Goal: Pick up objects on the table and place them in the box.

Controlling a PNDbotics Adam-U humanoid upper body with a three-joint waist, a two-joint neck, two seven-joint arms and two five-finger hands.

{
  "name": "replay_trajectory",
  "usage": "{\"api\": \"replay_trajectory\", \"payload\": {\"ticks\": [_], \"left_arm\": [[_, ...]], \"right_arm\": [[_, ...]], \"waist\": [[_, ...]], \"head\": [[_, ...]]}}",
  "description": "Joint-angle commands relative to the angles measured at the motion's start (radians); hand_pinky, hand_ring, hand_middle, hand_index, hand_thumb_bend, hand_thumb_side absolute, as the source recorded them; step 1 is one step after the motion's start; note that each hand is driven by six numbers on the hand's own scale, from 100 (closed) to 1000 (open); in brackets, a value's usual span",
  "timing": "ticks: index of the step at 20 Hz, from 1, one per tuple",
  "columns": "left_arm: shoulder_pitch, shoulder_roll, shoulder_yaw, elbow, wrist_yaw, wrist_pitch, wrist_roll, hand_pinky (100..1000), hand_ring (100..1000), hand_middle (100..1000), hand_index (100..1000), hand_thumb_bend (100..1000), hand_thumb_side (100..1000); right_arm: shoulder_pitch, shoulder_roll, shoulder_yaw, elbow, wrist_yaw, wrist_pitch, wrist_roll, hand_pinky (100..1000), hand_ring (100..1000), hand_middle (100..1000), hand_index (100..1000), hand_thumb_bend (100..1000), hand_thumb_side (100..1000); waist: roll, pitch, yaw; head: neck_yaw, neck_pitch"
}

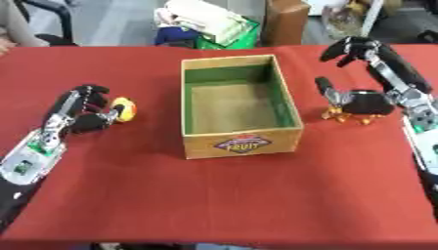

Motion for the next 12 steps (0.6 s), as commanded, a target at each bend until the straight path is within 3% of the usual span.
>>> {"api": "replay_trajectory", "payload": {"ticks": [1, 6, 12], "left_arm": [[-0.034, 0.012, -0.006, 0.013, -0.04, 0.001, -0.027, 703, 665, 564, 758, 350, 195], [-0.058, 0.001, -0.011, 0.046, -0.094, -0.002, -0.037, 696, 653, 557, 749, 268, 196], [-0.072, -0.007, -0.014, 0.069, -0.162, 0.004, -0.03, 683, 628, 535, 736, 253, 201]], "right_arm": [[-0.012, -0.011, -0.004, -0.008, 0.0, -0.001, 0.002, 649, 754, 698, 724, 212, 397], [-0.012, -0.01, -0.004, -0.007, 0.001, -0.002, 0.003, 649, 754, 698, 723, 209, 397], [-0.013, -0.008, -0.004, -0.006, 0.001, -0.003, 0.004, 649, 754, 697, 724, 210, 397]], "waist": [[0.0, -0.014, -0.003], [0.0, -0.015, -0.006], [0.0, -0.015, -0.008]], "head": [[0.003, 0.005], [0.006, 0.005], [0.007, 0.005]]}}
